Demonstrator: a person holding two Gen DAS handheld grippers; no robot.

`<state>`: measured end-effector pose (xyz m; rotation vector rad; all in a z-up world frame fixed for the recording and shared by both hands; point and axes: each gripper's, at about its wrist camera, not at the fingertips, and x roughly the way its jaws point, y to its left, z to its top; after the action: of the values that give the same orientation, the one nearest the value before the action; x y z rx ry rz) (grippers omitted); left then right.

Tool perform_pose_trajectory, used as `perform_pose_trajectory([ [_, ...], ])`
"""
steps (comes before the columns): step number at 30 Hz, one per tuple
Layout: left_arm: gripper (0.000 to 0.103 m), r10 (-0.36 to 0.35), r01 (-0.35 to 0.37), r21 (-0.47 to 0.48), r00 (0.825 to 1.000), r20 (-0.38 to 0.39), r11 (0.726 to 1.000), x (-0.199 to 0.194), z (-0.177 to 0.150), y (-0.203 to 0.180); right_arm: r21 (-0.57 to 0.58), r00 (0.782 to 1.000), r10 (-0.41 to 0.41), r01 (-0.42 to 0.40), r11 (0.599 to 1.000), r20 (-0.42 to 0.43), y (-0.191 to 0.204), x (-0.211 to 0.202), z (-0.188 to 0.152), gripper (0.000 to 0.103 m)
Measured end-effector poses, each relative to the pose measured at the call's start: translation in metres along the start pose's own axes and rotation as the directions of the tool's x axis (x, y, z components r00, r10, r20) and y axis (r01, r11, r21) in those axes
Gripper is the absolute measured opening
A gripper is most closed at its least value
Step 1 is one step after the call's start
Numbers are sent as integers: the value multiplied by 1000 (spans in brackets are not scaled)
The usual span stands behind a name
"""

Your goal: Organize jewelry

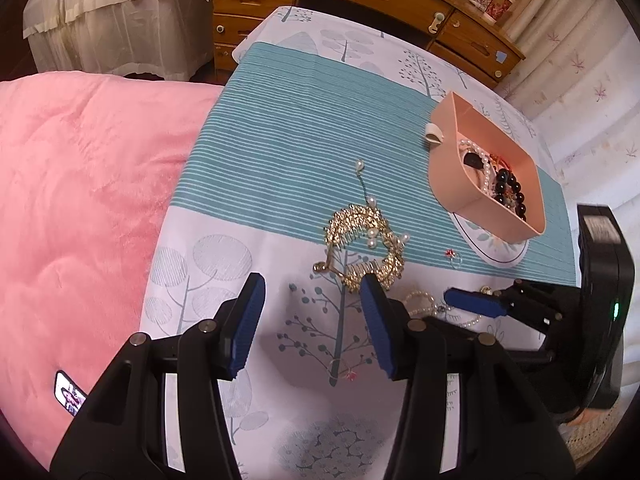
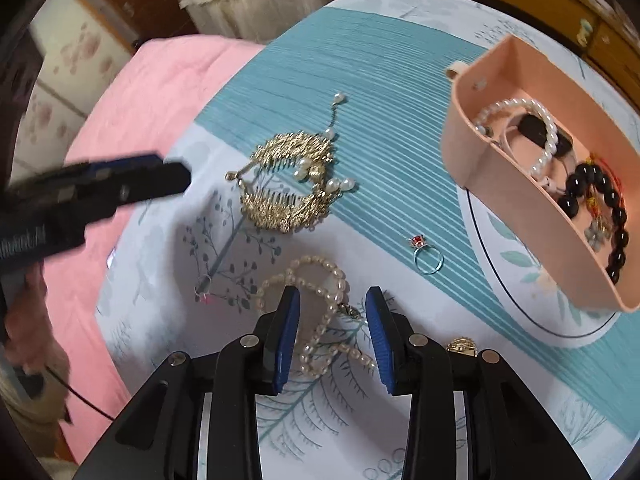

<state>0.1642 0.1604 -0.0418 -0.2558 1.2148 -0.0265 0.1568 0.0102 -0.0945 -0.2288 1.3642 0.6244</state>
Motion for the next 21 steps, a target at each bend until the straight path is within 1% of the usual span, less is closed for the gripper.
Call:
perform_pose_trajectory([
  [2, 46, 0, 0, 1, 1000, -2, 1000, 3, 4, -1, -62, 999, -40, 41, 997, 2, 8, 1, -3, 33],
  [5, 46, 1, -1, 4, 1000, -11, 1000, 9, 8, -3, -134, 994, -112, 113, 985, 14, 20, 2, -7, 24],
  [6, 46, 1, -1, 6, 1000, -14, 1000, 12, 9, -4, -155, 991, -136, 137, 978, 21, 24, 3, -9, 18],
  [7, 46, 2, -2, 8, 1000, -19, 1000, 15, 10, -5, -177, 986, -162, 165, 970, 32, 27, 4, -11, 15],
  [8, 46, 3, -3, 12, 1000, -25, 1000, 18, 11, -7, -186, 985, -171, 175, 967, 38, 29, 5, -12, 12],
  [9, 46, 6, -5, 18, 1000, -30, 1000, 22, 12, -8, -188, 985, -168, 173, 967, 42, 30, 6, -12, 7],
  [14, 46, 31, -28, 56, 998, -58, 998, 39, 15, -17, -145, 989, -139, 146, 979, 57, 25, 5, -14, 7],
  [18, 46, 56, -49, 87, 996, -68, 995, 47, 18, -24, -118, 991, -121, 127, 985, 59, 11, -3, -16, 7],
  [21, 39, 58, -50, 91, 995, -82, 995, 51, 21, -25, -103, 992, -111, 117, 988, 60, 3, -7, -19, 7],
])
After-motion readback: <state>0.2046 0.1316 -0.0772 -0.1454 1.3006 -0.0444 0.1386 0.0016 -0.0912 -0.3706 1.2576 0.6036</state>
